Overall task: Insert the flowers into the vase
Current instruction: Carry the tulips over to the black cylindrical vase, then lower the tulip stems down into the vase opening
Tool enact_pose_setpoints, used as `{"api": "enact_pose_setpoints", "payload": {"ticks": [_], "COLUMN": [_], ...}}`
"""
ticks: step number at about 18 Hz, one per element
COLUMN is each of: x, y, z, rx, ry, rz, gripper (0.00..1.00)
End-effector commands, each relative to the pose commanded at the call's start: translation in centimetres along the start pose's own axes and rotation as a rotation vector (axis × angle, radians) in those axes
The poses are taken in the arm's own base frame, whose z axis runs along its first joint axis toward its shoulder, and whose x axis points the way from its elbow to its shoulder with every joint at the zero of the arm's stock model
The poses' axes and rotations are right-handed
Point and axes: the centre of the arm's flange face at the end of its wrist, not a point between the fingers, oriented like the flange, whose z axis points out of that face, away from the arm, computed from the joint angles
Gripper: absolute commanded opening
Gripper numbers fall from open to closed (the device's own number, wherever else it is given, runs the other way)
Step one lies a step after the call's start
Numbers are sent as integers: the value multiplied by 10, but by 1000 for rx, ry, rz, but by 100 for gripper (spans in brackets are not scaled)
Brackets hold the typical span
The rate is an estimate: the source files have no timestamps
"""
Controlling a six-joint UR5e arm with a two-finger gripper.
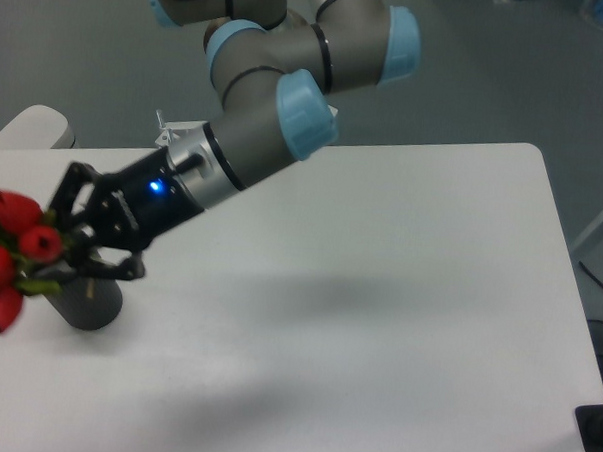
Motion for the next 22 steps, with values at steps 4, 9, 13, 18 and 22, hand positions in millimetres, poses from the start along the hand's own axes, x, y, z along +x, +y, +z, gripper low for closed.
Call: {"api": "enact_pose_setpoints", "payload": {"ticks": [4, 9, 13, 18, 22], "x": [10, 15, 14, 16, 14], "y": [23, 37, 47, 62, 72], "z": [11, 24, 27, 37, 41], "rx": [-2, -11, -16, -27, -32], "ry": [9, 30, 34, 52, 56], "rz": [15, 17, 23, 53, 54], "gripper": [14, 15, 17, 22, 23]}}
